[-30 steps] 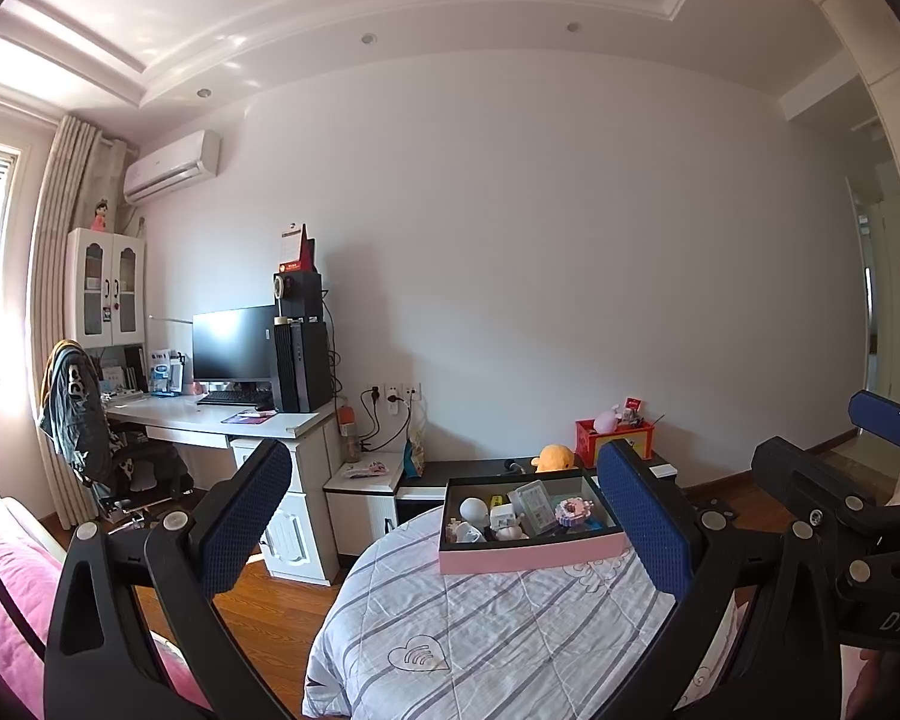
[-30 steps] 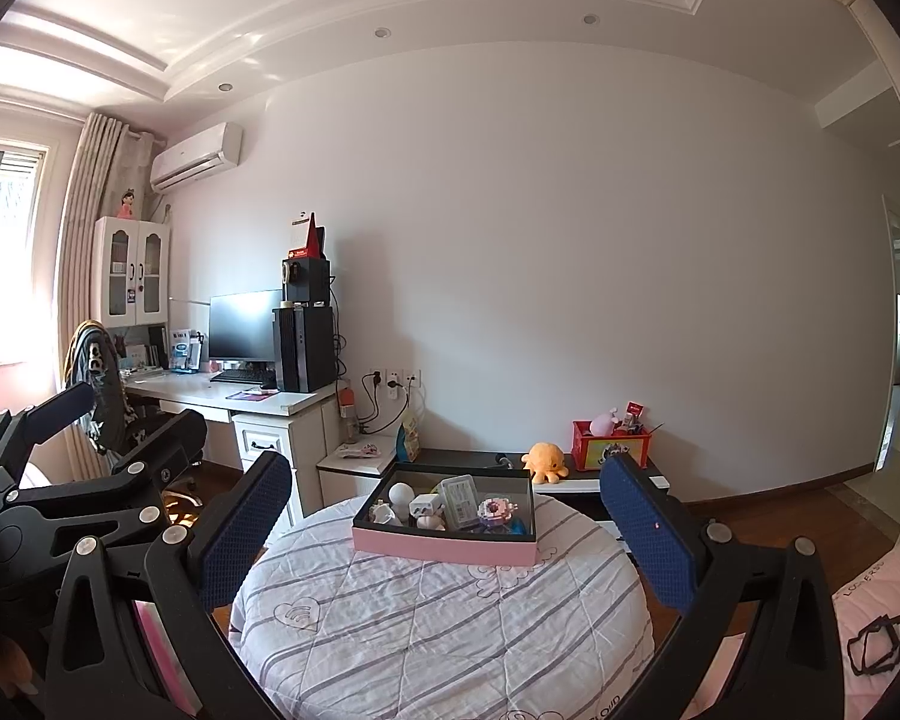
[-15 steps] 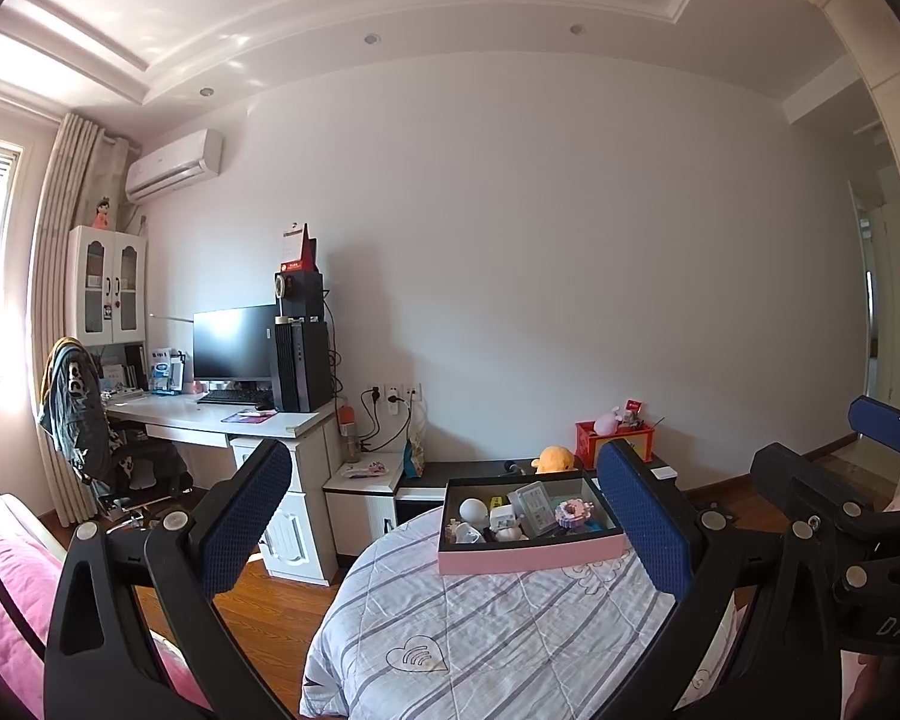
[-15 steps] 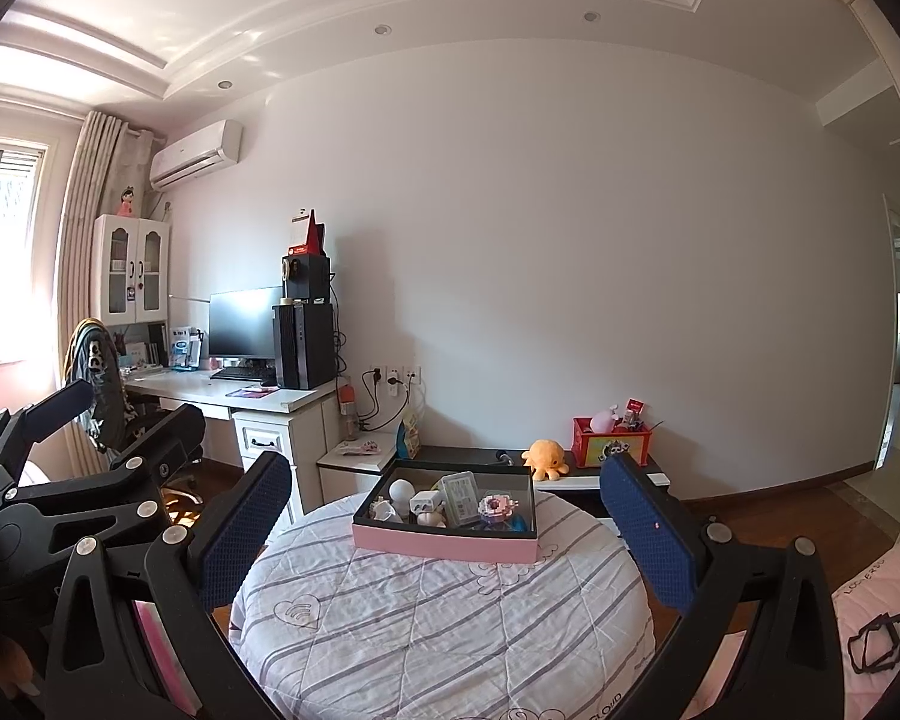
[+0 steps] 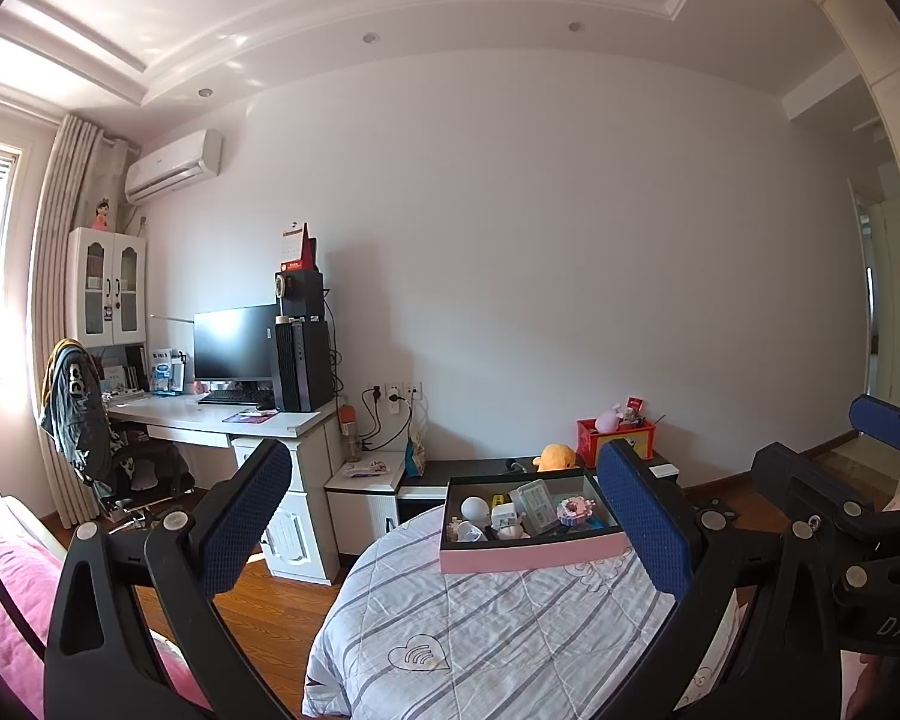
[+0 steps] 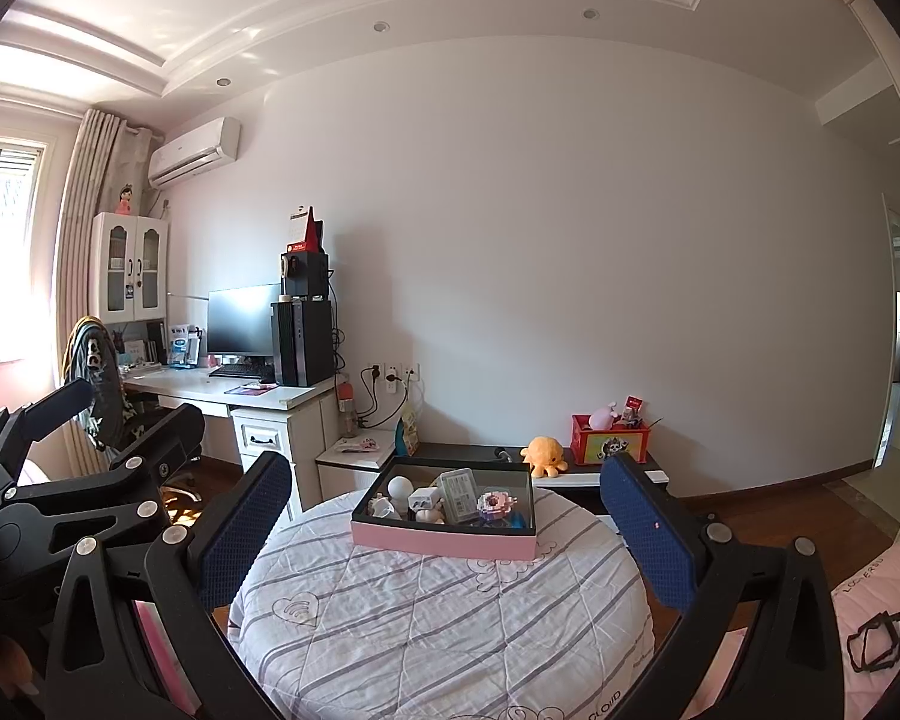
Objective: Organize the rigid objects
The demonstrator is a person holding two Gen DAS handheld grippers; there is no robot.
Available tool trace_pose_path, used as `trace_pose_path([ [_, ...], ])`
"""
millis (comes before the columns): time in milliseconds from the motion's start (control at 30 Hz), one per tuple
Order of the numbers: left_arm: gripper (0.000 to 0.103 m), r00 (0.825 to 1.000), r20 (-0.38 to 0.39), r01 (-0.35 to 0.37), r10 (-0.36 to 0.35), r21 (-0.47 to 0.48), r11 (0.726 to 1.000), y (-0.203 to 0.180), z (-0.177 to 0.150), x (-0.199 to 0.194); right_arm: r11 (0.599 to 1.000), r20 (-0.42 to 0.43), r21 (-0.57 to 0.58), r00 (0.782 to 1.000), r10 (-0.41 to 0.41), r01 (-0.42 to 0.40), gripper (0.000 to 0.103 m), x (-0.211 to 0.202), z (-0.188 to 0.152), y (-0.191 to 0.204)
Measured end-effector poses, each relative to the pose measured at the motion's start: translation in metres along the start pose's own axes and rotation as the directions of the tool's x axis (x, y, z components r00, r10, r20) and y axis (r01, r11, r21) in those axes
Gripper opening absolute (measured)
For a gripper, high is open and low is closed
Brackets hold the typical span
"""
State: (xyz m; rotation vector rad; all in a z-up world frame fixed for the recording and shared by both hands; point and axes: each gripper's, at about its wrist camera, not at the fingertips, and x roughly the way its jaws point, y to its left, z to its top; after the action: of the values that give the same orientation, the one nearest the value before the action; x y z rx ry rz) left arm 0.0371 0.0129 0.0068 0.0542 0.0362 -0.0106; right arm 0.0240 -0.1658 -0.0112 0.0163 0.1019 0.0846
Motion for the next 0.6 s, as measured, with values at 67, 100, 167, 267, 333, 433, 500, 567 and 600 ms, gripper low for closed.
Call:
trace_pose_path([
  [67, 0.103, 1.000, -0.001, -0.001, 0.001, 0.000, 1.000, -0.0009, 0.0008, 0.0000, 1.000, 0.000, -0.001, 1.000, -0.002, 0.002, 0.103, 0.0010, -0.0005, 0.0002],
  [100, 0.103, 1.000, -0.001, -0.001, 0.001, -0.001, 1.000, -0.0006, 0.0009, -0.0002, 1.000, -0.001, -0.001, 1.000, -0.002, 0.002, 0.103, 0.0012, -0.0011, 0.0000],
  [167, 0.103, 1.000, 0.000, -0.001, 0.001, 0.000, 1.000, 0.0002, 0.0003, -0.0003, 1.000, 0.000, -0.002, 1.000, -0.004, 0.004, 0.103, 0.0015, -0.0028, 0.0004],
  [267, 0.103, 1.000, 0.002, -0.013, 0.013, 0.002, 1.000, -0.0002, 0.0001, -0.0009, 1.000, 0.003, -0.002, 1.000, -0.011, 0.011, 0.103, 0.0023, -0.0030, 0.0014],
  [333, 0.103, 1.000, 0.004, -0.021, 0.021, 0.004, 1.000, 0.0003, -0.0019, -0.0011, 0.999, 0.011, -0.007, 0.999, -0.034, 0.034, 0.103, 0.0019, -0.0039, 0.0027],
  [433, 0.103, 1.000, 0.002, -0.021, 0.021, -0.001, 1.000, 0.0011, -0.0035, -0.0016, 0.995, 0.037, -0.011, 0.994, -0.103, 0.103, 0.103, -0.0009, -0.0047, 0.0050],
  [500, 0.103, 1.000, 0.001, -0.027, 0.027, 0.005, 1.000, 0.0013, -0.0042, -0.0010, 0.987, 0.066, -0.021, 0.986, -0.155, 0.157, 0.103, -0.0036, -0.0055, 0.0075],
  [567, 0.103, 1.000, -0.002, -0.026, 0.026, 0.004, 1.000, 0.0023, -0.0047, -0.0007, 0.985, 0.070, -0.026, 0.983, -0.170, 0.172, 0.103, -0.0040, -0.0046, 0.0080],
  [600, 0.103, 1.000, -0.002, -0.026, 0.026, 0.005, 1.000, 0.0001, -0.0036, 0.0003, 0.985, 0.070, -0.025, 0.983, -0.170, 0.172, 0.103, -0.0042, -0.0049, 0.0078],
])
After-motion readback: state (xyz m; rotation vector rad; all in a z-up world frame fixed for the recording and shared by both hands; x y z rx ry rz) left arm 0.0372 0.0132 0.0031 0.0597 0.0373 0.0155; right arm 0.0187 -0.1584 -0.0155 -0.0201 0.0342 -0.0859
